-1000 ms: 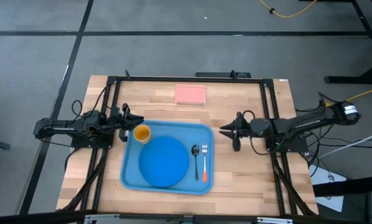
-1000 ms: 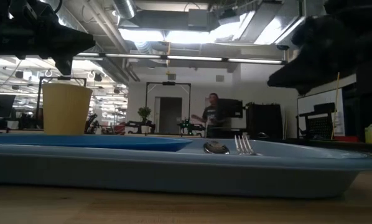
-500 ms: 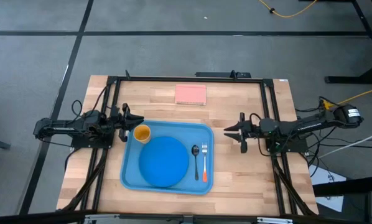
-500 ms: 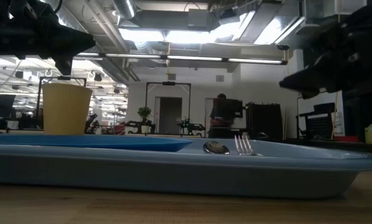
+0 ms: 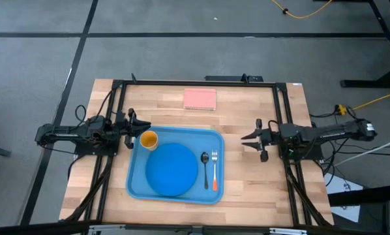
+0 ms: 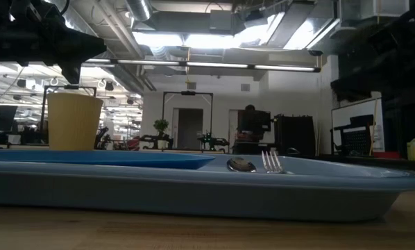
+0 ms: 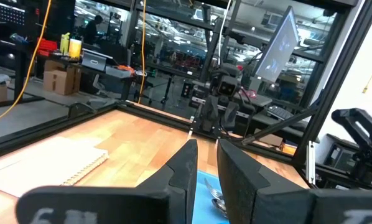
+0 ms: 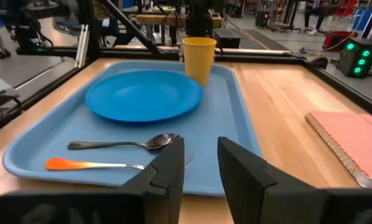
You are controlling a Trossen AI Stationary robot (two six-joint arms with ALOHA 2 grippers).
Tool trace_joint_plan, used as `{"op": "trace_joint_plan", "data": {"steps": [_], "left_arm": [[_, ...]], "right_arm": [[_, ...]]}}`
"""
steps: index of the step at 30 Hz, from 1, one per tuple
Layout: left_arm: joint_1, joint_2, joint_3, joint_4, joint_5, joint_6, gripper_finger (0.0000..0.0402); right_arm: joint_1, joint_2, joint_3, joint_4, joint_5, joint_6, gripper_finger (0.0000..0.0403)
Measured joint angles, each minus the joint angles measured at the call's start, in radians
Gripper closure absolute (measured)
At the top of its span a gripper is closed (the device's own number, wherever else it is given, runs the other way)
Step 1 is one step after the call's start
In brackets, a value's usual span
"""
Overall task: Pick and place plate/cup/fork/spoon on tray
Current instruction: Return to Home Position
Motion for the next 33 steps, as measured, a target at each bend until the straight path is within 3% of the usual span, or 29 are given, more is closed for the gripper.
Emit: {"op": "trace_joint_plan", "data": {"steps": [6, 14, 33], "left_arm": [[0.0, 0.0, 0.0, 0.0, 0.0, 0.0, 0.0347], [0.0, 0.0, 0.0, 0.0, 0.0, 0.0, 0.0347], [0.0, 0.0, 0.0, 0.0, 0.0, 0.0, 0.0347]], "right_arm": [[0.0, -0.198, 0.0, -0.189, -0.001, -0.012, 0.0301], [0.0, -0.377, 0.0, -0.184, -0.045, -0.111, 0.0301], [0.0, -0.371, 0.0, -0.185, -0.045, -0.104, 0.0301]]}}
